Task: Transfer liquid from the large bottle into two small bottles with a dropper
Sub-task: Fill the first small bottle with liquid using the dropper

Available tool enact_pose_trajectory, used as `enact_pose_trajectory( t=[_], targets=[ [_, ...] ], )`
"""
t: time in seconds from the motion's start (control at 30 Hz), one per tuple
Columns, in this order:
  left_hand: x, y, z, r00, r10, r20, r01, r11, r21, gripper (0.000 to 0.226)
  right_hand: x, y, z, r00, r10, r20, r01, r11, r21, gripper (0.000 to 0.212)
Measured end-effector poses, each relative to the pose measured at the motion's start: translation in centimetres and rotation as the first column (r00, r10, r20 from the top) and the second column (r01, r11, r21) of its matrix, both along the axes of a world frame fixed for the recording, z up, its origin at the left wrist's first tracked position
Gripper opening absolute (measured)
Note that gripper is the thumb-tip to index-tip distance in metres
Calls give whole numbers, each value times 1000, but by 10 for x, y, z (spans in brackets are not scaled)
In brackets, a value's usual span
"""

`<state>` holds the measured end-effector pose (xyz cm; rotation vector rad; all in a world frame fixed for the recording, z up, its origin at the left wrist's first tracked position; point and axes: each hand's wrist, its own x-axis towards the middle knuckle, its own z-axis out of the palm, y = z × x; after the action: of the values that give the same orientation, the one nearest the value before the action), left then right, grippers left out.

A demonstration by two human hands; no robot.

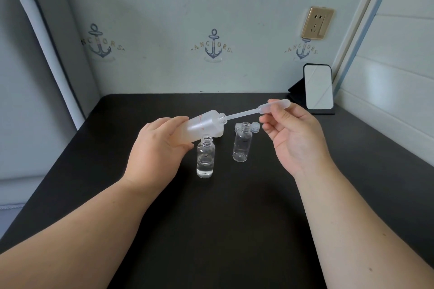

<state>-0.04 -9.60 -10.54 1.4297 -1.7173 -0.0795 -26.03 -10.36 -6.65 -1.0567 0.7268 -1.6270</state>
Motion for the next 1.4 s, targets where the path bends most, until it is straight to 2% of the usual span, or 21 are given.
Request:
enact_pose_trajectory(
  t=[0.5, 0.7, 0.87, 1.0, 1.13, 1.4],
  targets=[
    [2, -1, 0, 997, 27, -67, -25, 999, 29, 52, -17, -5, 1, 969, -51, 240, 40, 998, 52, 9],
    [3, 1, 2, 993, 29, -110, -23, 999, 48, 48, -21, -4, 3, 933, -110, 343, 83, 992, 92, 17],
    [4, 1, 3, 989, 33, -144, -22, 997, 77, 41, -24, -4, 4, 890, -142, 434, 94, 987, 132, 12],
    [4, 0, 2, 979, 14, -201, 6, 995, 103, 33, -25, -4, 5, 877, -145, 459, 93, 987, 133, 8],
    [4, 0, 2, 966, 8, -258, 24, 992, 122, 37, -25, -5, 4, 875, -144, 463, 95, 987, 128, 9],
    [0, -1, 3, 948, 49, -315, 2, 987, 160, 37, -24, -5, 5, 886, -149, 439, 97, 986, 139, 24]
  ],
)
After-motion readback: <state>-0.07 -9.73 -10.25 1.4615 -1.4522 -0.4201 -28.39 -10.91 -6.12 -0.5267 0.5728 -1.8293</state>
